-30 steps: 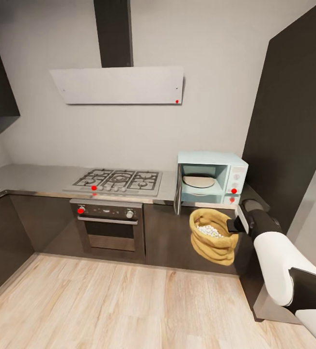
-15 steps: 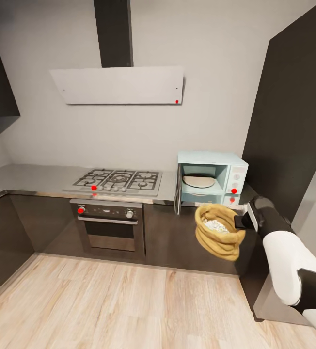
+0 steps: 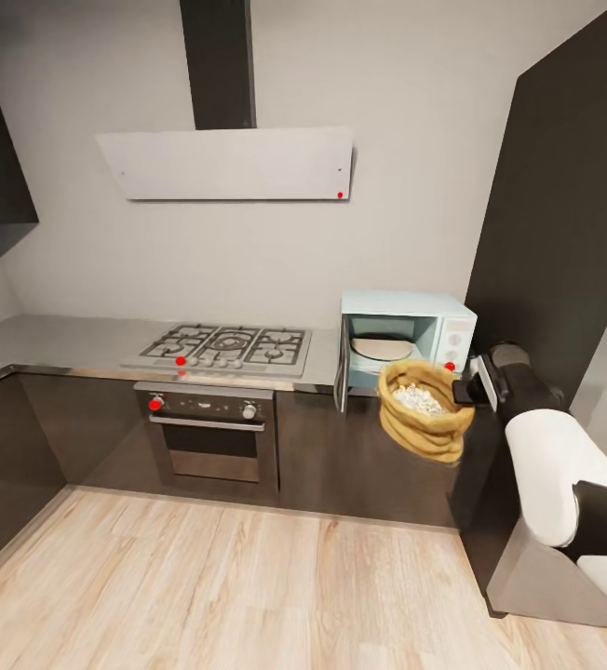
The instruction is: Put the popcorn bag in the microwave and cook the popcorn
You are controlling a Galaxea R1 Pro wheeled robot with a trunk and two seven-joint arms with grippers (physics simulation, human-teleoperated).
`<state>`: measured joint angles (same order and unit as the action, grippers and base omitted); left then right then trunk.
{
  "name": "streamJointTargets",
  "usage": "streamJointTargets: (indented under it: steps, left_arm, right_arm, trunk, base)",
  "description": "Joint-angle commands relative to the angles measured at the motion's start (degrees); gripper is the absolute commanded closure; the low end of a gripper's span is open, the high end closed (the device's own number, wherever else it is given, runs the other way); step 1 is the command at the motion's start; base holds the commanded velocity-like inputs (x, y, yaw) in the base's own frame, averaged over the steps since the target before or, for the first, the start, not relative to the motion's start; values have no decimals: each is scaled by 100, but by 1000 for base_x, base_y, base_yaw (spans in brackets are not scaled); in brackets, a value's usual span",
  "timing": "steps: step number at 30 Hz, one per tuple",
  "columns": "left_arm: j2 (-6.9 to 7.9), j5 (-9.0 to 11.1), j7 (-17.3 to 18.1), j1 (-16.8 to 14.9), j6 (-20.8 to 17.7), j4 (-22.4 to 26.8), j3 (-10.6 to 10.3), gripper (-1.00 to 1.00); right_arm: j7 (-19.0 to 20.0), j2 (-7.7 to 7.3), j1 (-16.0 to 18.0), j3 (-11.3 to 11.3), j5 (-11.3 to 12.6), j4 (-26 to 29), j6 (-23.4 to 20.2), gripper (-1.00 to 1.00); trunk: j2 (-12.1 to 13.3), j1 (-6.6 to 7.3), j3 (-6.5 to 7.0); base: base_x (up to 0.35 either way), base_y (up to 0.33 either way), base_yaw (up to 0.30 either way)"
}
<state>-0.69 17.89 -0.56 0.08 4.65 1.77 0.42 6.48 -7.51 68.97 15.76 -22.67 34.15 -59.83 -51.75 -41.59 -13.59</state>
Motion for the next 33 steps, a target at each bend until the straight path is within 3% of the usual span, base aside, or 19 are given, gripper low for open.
streamJointTargets:
  steps: [1, 7, 13, 18, 33]
  left_arm:
    - [-1, 22, -6, 1, 10, 2, 2, -100]
    - [-1, 22, -6, 1, 10, 6, 2, -100]
    - [-1, 22, -6, 1, 10, 5, 2, -100]
    - [-1, 22, -6, 1, 10, 5, 2, -100]
    - [-1, 22, -6, 2, 10, 4, 2, -100]
  right_arm:
    - [57, 3, 91, 18, -71, -46, -17, 100]
    - [-31, 8, 794, 15, -77, -859, -17, 100]
    - [-183, 40, 1089, 15, -71, -982, -17, 100]
    - [-255, 57, 1416, 19, -45, -1464, -17, 100]
    - [-253, 71, 1461, -13, -80, -1518, -17, 100]
  trunk:
    - [-5, -1, -8]
    - [-5, -1, -8]
    - [-5, -1, -8]
    - [-5, -1, -8]
    - [-5, -1, -8]
  base:
    - [0, 0, 0]
    - [0, 0, 0]
    - [0, 0, 0]
    - [0, 0, 0]
    - [0, 0, 0]
